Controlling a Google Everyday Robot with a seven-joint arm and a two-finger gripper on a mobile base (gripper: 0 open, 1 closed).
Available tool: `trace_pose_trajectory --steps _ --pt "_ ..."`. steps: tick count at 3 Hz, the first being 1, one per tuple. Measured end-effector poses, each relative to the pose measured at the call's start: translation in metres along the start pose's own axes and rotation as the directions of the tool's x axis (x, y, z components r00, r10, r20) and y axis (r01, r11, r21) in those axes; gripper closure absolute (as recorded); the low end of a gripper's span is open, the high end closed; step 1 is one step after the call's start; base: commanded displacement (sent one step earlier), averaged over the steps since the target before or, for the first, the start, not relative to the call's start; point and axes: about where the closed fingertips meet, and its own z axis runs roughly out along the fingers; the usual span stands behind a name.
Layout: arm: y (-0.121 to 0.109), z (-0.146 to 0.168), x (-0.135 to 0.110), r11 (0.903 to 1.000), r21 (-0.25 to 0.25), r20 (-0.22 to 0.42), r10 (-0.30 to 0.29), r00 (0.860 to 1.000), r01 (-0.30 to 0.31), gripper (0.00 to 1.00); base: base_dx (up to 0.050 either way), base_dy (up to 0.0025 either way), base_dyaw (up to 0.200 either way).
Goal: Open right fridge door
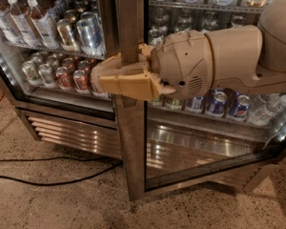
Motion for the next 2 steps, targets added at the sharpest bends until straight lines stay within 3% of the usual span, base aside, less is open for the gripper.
trace_pose_trajectory --steps 2 --pt "0.0000 0.0000 0.0000 1.0000 0.000 0.000 0.000 1.000 0.000 1.00 -0.050 -0.00007 0.000"
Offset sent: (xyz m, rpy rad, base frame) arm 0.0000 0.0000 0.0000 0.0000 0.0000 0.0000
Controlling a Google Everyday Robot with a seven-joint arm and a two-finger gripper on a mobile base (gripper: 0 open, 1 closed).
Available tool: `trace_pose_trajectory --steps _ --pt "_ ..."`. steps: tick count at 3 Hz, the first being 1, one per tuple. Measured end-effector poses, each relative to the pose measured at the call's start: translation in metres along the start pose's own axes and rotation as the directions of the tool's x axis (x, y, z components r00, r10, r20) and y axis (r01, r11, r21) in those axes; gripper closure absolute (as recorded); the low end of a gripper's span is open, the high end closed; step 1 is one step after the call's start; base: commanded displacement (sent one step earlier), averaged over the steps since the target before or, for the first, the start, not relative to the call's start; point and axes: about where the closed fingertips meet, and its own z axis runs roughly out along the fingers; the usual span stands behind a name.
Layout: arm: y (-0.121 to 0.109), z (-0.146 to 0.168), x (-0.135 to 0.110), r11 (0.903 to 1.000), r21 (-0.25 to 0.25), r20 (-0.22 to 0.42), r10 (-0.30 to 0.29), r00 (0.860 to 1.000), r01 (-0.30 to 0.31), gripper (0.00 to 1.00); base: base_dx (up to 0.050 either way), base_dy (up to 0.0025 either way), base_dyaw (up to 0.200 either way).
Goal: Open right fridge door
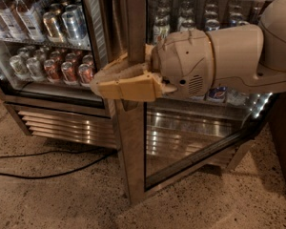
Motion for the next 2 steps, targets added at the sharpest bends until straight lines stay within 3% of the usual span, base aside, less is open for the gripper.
trace_pose_trajectory --steps 2 --pt "0.0000 0.0000 0.0000 1.0000 0.000 0.000 0.000 1.000 0.000 1.00 0.000 -0.00003 -0.199"
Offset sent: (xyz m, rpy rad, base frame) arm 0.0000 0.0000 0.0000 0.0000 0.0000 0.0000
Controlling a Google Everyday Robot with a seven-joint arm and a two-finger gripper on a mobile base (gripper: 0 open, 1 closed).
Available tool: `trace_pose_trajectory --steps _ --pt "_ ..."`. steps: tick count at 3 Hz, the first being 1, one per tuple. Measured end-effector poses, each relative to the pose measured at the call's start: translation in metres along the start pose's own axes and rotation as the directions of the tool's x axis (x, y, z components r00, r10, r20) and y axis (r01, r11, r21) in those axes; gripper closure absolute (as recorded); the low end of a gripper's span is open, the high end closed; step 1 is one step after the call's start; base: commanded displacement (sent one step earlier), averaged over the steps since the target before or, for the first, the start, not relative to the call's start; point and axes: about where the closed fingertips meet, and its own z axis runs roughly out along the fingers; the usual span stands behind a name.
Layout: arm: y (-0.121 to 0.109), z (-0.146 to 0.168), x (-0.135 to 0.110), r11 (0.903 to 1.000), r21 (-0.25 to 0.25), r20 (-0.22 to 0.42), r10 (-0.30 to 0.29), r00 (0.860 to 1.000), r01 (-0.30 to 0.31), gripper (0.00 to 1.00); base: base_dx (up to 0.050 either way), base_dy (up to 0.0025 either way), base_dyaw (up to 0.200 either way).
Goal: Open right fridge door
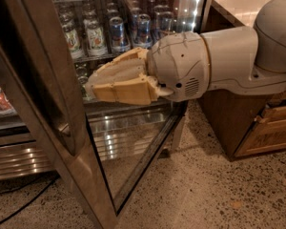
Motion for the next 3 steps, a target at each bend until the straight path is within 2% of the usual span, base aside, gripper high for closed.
trace_pose_trajectory --steps 1,2,3 --pt "0.000 0.000 0.000 1.0000 0.000 0.000 0.000 1.000 0.000 1.00 0.000 0.00000 0.000" --pt "-0.002 0.003 0.039 0.9971 0.010 0.001 0.075 0.997 -0.075 1.00 0.000 0.00000 0.000" --pt "0.003 0.006 0.118 0.9725 0.026 0.042 0.230 0.972 -0.231 1.00 0.000 0.00000 0.000"
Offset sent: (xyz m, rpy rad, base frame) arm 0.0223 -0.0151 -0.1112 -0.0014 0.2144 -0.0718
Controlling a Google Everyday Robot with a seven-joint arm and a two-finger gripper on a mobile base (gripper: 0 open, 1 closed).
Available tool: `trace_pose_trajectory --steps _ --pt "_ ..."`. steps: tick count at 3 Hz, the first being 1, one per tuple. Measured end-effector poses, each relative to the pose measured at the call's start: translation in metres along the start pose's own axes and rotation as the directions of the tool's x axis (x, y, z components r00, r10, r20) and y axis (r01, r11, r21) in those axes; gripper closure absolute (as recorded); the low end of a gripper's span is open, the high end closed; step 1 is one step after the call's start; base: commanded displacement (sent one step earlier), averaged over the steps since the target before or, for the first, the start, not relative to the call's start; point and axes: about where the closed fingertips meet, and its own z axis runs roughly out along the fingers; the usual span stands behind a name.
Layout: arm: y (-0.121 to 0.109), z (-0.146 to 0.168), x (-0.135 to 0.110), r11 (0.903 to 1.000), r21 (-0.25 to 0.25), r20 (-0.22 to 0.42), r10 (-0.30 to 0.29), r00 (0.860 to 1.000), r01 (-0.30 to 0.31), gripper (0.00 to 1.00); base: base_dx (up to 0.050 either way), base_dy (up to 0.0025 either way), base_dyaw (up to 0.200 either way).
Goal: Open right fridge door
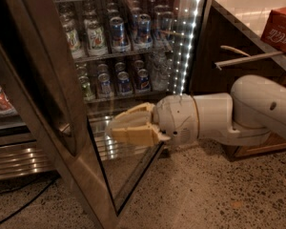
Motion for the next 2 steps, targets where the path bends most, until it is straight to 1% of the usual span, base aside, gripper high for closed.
trace_pose_trajectory --steps 1,2 --pt "0.001 0.001 0.052 0.9951 -0.001 0.031 0.098 0.995 -0.098 1.00 0.000 0.00000 0.000" --pt "0.039 0.007 0.055 0.9959 -0.035 0.045 0.085 0.995 -0.084 1.00 0.000 0.00000 0.000"
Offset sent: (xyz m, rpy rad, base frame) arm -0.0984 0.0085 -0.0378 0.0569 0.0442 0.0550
